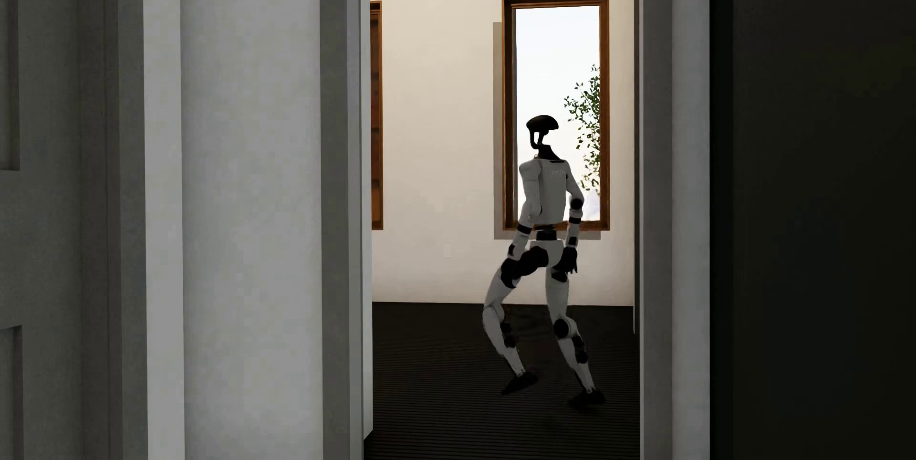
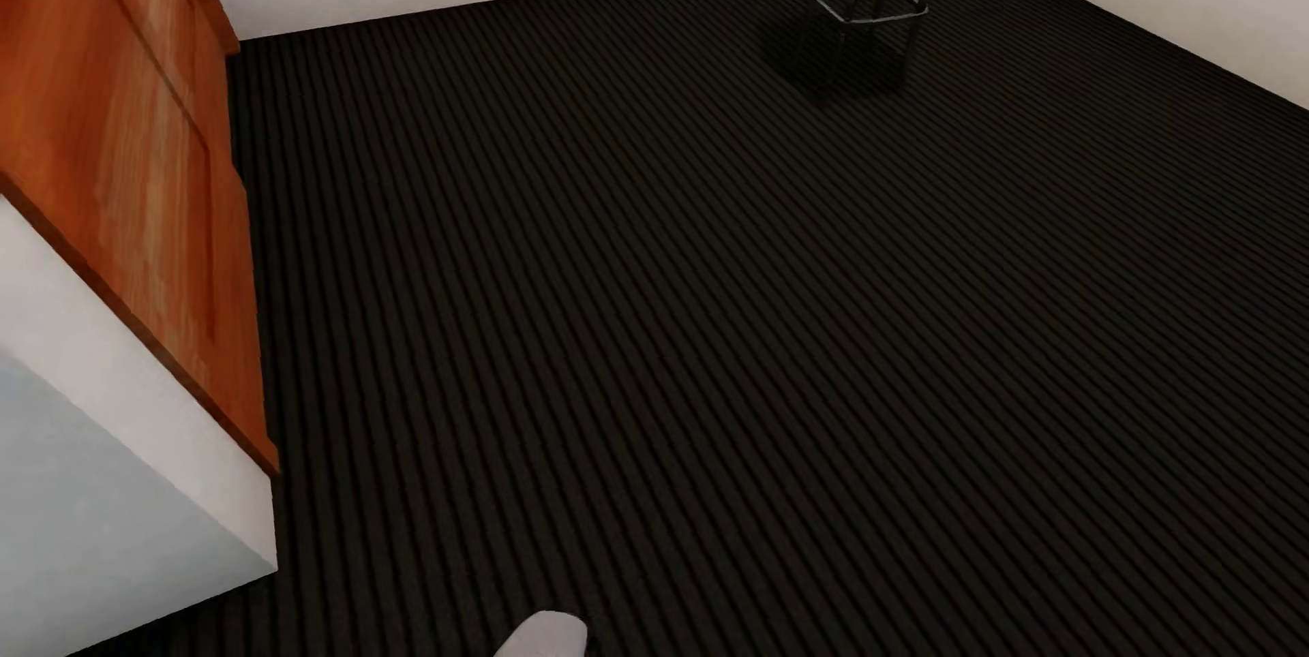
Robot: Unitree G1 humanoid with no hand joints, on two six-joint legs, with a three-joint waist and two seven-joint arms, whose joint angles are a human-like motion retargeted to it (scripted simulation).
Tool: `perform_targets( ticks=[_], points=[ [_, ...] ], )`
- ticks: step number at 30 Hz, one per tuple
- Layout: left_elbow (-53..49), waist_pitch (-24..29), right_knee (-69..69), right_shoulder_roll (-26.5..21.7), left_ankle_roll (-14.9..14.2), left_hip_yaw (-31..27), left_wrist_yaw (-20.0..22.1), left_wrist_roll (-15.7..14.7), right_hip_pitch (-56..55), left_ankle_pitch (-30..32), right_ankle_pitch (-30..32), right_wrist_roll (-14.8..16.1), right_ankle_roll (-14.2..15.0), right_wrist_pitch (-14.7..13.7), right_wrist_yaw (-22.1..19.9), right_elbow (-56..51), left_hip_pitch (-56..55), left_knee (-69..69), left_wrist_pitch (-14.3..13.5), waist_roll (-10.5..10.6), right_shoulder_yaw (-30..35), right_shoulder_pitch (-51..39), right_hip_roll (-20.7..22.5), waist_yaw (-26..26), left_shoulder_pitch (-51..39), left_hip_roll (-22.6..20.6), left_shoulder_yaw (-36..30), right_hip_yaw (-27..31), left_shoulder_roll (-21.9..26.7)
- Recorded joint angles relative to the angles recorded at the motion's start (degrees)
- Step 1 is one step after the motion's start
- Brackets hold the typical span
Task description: Walk around the corner
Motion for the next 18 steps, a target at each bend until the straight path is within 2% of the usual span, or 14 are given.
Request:
perform_targets(
  ticks=[3,5,7,8,9,10,11,12,13,14,17,18],
  points=[
    [1.20,-0.20,0.04,-0.85,0.00,0.00,0.00,0.00,3.73,6.16,-4.74,0.00,0.00,0.00,0.00,-0.22,2.46,-26.88,0.00,-0.84,-2.24,-2.16,1.29,-0.45,-0.71,0.46,-0.59,0.00,0.51],
    [3.34,-0.93,0.23,-0.58,0.00,0.00,0.00,0.00,5.17,7.12,-6.58,0.00,0.00,0.00,0.00,-0.90,4.67,-40.98,0.00,-1.24,-3.28,-3.41,1.99,-0.20,-1.12,0.66,-1.10,0.00,1.05],
    [6.96,-1.86,0.65,0.31,0.00,0.00,0.00,0.00,6.32,7.16,-6.50,0.00,0.00,0.00,0.00,-2.50,6.28,-45.81,0.00,-1.81,-4.10,-3.98,1.85,0.32,-1.29,1.09,-1.74,0.00,1.45],
    [9.06,-1.95,0.88,1.18,0.00,0.00,0.00,0.00,7.40,9.31,-5.03,0.00,0.00,0.00,0.00,-3.67,6.90,-44.73,0.00,-2.40,-4.63,-3.89,1.23,0.24,-1.29,0.92,-2.47,0.00,1.71],
    [11.14,-1.84,1.24,2.41,0.00,0.00,0.00,0.00,8.44,11.40,-1.46,0.00,0.00,0.00,0.00,-4.94,7.51,-43.27,0.00,-3.30,-5.29,-3.46,0.41,-0.30,-1.38,0.06,-3.49,0.00,2.00],
    [12.91,-1.79,2.22,3.95,0.00,0.00,0.00,0.00,8.88,11.99,5.20,0.00,0.00,0.00,0.00,-6.12,8.17,-41.91,0.00,-4.37,-5.85,-2.67,-0.44,-1.13,-1.57,-1.27,-4.41,0.00,2.32],
    [13.95,-1.95,4.53,5.46,0.00,0.00,0.00,0.00,8.34,11.31,14.66,0.00,0.00,0.00,0.00,-7.15,9.38,-41.19,0.00,-5.22,-5.81,-1.64,-1.28,-1.92,-1.81,-2.49,-4.78,0.00,2.67],
    [13.88,-2.39,8.55,6.51,0.00,0.00,0.00,0.00,6.58,10.10,24.62,0.00,0.00,0.00,0.00,-8.34,11.21,-41.38,0.00,-5.50,-4.83,-0.60,-2.17,-2.45,-1.97,-3.33,-4.51,0.00,2.96],
    [12.59,-3.00,14.06,6.90,0.00,0.00,0.00,0.00,3.67,8.80,31.94,0.00,0.00,0.00,0.00,-9.95,13.36,-42.08,0.00,-5.26,-3.25,0.23,-3.09,-2.81,-1.99,-3.81,-3.76,0.00,3.19],
    [10.16,-3.38,20.49,6.76,0.00,0.00,0.00,0.00,0.31,7.49,34.41,0.00,0.00,0.00,0.00,-11.77,15.58,-42.50,0.00,-4.80,-1.74,0.71,-3.90,-3.13,-1.94,-4.07,-3.10,0.00,3.49],
    [2.23,-1.64,36.84,5.73,0.00,0.00,0.00,0.00,-8.56,3.84,24.44,0.00,0.00,0.00,0.00,-13.41,22.43,-42.56,0.00,-3.22,-1.22,-0.19,-4.96,-4.83,-3.30,-5.15,-1.31,0.00,4.25],
    [0.91,-0.88,38.64,5.37,0.00,0.00,0.00,0.00,-11.33,3.06,23.69,0.00,0.00,0.00,0.00,-12.80,24.42,-42.80,0.00,-2.43,-1.66,-0.98,-4.67,-6.11,-4.36,-5.48,-0.59,0.00,4.27]
  ],
)
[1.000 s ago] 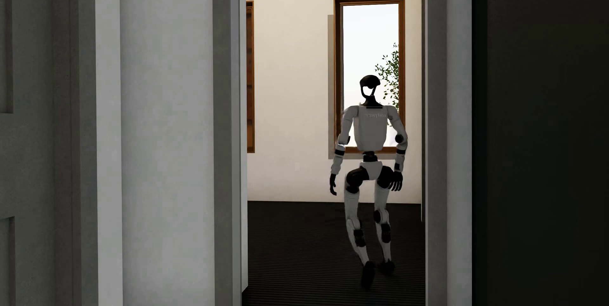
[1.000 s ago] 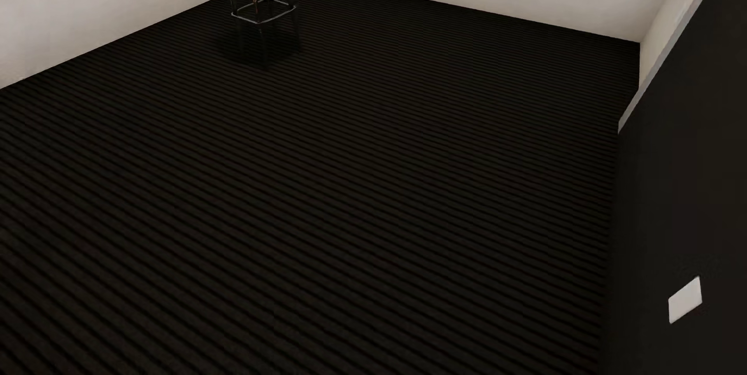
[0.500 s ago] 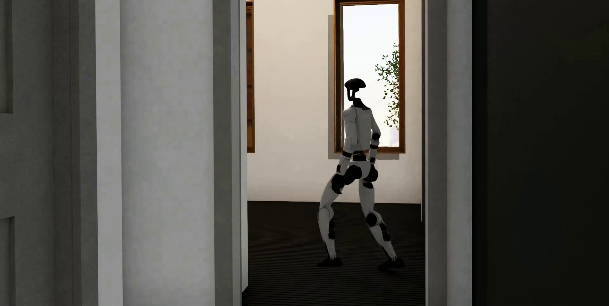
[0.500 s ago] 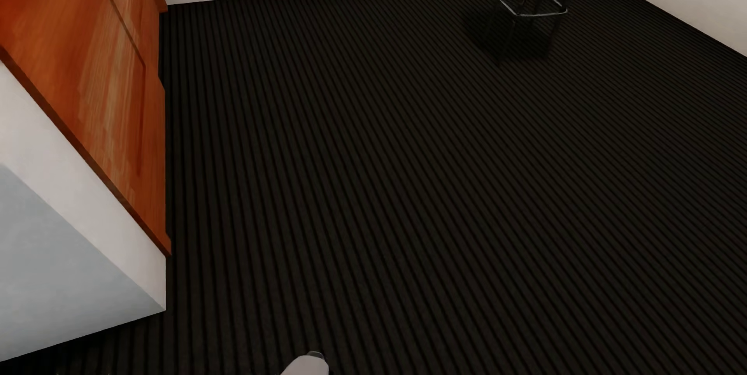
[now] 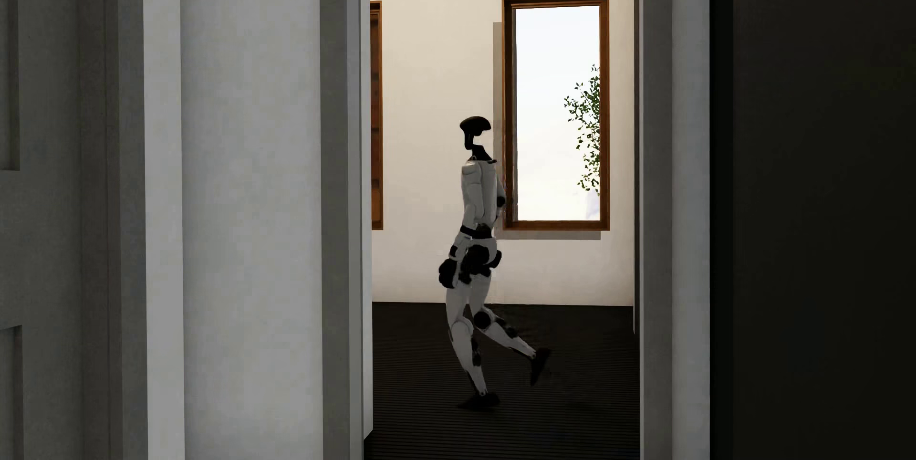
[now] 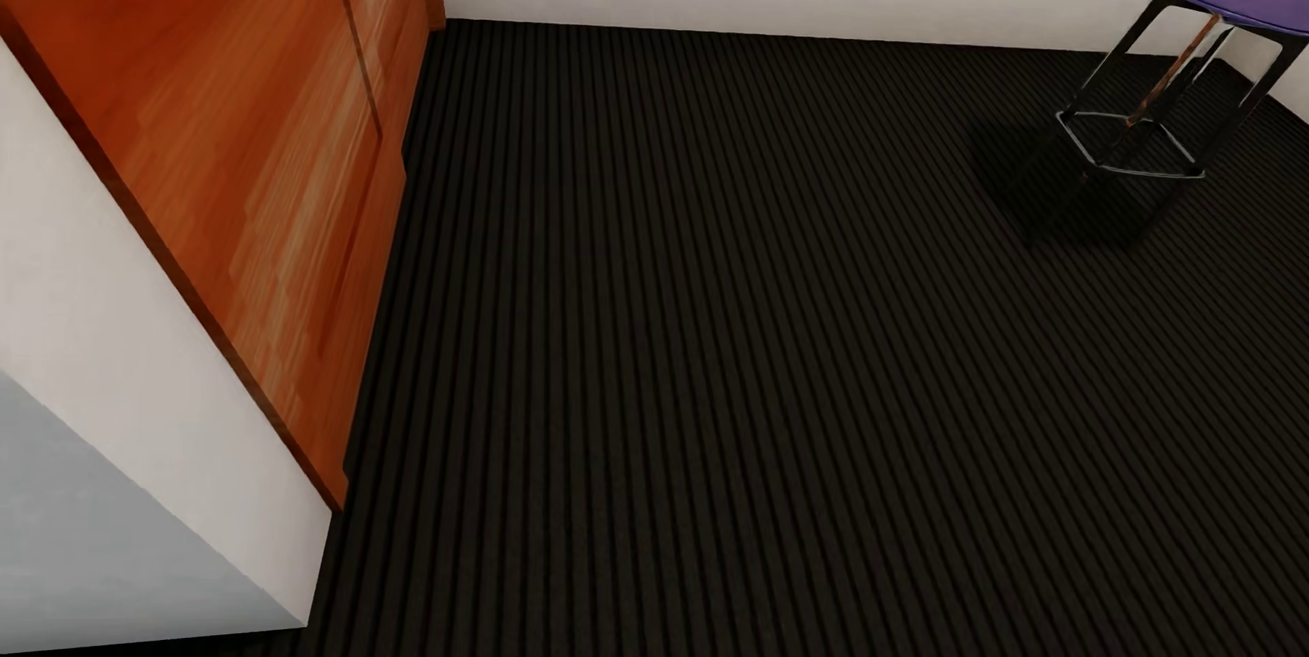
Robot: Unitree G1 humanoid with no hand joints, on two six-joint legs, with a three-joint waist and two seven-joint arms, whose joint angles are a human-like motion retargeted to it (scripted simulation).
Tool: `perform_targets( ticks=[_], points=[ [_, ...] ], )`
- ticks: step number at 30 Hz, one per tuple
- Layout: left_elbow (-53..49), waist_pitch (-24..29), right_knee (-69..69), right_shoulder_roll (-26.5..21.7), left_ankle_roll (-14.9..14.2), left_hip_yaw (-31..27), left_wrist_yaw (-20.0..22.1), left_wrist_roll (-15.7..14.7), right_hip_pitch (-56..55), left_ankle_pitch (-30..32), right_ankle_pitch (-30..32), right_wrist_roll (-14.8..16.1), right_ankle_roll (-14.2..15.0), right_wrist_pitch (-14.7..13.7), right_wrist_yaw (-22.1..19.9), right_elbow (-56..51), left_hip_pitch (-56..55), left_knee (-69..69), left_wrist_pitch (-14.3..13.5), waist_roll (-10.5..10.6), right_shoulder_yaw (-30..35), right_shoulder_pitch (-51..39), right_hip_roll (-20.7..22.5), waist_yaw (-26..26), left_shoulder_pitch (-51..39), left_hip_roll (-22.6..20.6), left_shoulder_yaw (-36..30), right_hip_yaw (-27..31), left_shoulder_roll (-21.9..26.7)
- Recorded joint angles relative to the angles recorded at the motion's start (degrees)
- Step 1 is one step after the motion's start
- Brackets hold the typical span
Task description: Walk around the corner
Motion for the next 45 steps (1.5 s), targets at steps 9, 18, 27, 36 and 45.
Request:
perform_targets(
  ticks=[9,18,27,36,45],
  points=[
    [-1.61,2.57,-29.57,-2.56,0.00,0.00,0.00,0.00,-15.18,-9.05,-2.75,0.00,0.00,0.00,0.00,2.71,14.77,-0.93,0.00,4.66,-1.09,1.11,3.95,-13.19,-3.85,0.10,0.23,0.00,0.79],
    [8.36,-3.19,-36.84,1.61,0.00,0.00,0.00,0.00,-20.18,-19.25,1.94,0.00,0.00,0.00,0.00,10.86,25.97,-1.63,0.00,4.21,1.82,9.28,3.69,-15.41,5.31,3.49,-5.95,0.00,-2.04],
    [6.63,-2.08,-30.78,-1.76,0.00,0.00,0.00,0.00,-13.66,23.10,-3.86,0.00,0.00,0.00,0.00,3.45,9.84,26.75,0.00,4.51,-4.54,2.59,8.84,-11.98,2.82,9.32,0.72,0.00,-2.85],
    [-5.66,3.32,-37.52,-8.68,0.00,0.00,0.00,0.00,-2.56,-2.90,-10.60,0.00,0.00,0.00,0.00,1.52,-4.96,10.62,0.00,-0.49,-11.44,-10.94,7.92,-2.00,-6.89,2.58,6.11,0.00,1.42],
    [12.29,-3.04,-39.06,-5.38,0.00,0.00,0.00,0.00,0.73,-1.92,-17.09,0.00,0.00,0.00,0.00,3.78,4.96,-5.20,0.00,5.52,-7.63,-5.88,9.70,-8.53,-0.06,4.72,-0.61,0.00,-3.44]
  ],
)
